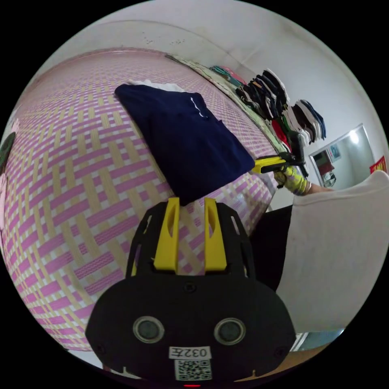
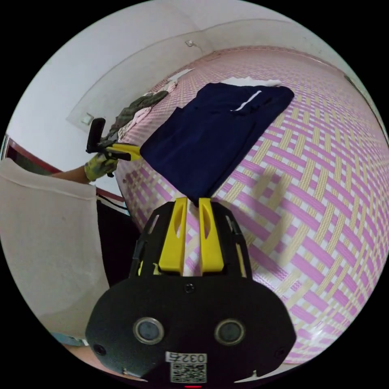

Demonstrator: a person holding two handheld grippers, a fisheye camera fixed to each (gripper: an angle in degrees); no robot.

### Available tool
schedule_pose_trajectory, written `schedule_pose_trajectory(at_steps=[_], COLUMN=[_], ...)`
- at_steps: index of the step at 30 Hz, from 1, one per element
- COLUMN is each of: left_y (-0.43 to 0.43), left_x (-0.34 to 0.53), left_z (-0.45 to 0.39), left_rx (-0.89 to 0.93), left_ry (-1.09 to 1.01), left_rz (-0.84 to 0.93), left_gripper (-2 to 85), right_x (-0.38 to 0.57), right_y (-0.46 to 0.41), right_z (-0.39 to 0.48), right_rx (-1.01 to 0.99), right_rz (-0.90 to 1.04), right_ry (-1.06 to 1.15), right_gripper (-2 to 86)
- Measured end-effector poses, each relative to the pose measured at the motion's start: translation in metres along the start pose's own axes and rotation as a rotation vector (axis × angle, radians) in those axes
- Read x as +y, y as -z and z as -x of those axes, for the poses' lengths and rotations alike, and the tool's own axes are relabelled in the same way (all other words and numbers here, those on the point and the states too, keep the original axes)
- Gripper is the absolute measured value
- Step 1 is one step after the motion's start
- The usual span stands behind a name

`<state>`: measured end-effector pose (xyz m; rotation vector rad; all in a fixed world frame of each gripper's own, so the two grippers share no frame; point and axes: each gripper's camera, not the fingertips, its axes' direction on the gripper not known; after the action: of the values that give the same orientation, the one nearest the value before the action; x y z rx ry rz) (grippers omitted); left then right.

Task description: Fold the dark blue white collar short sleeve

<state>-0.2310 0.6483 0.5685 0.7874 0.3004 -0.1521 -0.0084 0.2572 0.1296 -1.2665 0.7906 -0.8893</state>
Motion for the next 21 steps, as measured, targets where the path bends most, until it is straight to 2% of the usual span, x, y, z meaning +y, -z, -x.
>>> schedule_pose_trajectory(at_steps=[6,13,15,17,18,21], left_y=[-0.004,0.003,0.013,0.024,0.033,0.066], left_x=[0.000,0.000,0.009,0.022,0.030,0.040], left_z=[-0.018,-0.013,-0.021,-0.024,-0.023,-0.024], left_rx=[-0.104,-0.090,-0.096,-0.029,0.061,0.283], left_ry=[-0.129,-0.004,-0.019,-0.003,0.018,0.016], left_rz=[0.006,0.062,0.014,-0.023,-0.060,-0.192], left_gripper=[3.8,1.2,0.3,-0.5,-1.0,-1.6], right_x=[-0.002,-0.013,-0.008,0.000,0.006,0.016], right_y=[-0.004,0.008,0.020,0.034,0.045,0.081], right_z=[0.025,0.017,0.020,0.022,0.021,0.013], right_rx=[0.179,0.137,0.108,0.085,0.052,-0.139], right_rz=[0.028,0.087,0.077,0.073,0.069,0.015], right_ry=[0.194,0.082,0.092,0.085,0.068,0.032], right_gripper=[3.5,-0.4,-0.6,-0.7,-0.7,-0.8])
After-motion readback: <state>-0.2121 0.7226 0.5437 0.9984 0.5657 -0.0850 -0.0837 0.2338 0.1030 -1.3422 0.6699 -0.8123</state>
